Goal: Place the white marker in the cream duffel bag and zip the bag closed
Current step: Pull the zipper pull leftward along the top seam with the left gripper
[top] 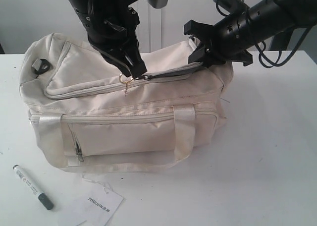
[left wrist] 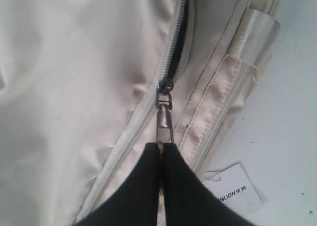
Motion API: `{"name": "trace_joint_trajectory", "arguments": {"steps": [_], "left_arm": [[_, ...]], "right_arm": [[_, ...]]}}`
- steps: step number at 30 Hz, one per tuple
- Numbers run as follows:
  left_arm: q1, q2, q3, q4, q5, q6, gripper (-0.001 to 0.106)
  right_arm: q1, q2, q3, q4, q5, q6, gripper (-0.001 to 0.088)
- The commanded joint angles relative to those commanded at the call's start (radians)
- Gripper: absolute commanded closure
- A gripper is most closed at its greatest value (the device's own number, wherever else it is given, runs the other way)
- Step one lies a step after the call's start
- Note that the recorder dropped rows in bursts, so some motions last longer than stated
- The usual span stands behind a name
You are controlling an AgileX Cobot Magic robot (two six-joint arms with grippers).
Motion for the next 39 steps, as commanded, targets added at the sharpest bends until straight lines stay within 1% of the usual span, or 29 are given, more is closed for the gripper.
{"name": "trace_joint_trajectory", "arguments": {"steps": [22,29,39], "left_arm": [[0.000,0.000,0.006,0.022,0.000,0.019,0.105],[0.033,0.000,0.036,0.018,0.000,0.019,0.105],[0.048,0.000,0.036,0.015,0.000,0.019,0.105]], "right_arm": [[0.000,-0.016,0.000,-0.020,0.009,0.000,0.0868],[0.000,-0.016,0.000,-0.020,0.012,0.000,0.0868],[0.000,-0.016,0.000,-0.020,0.012,0.000,0.0868]]}}
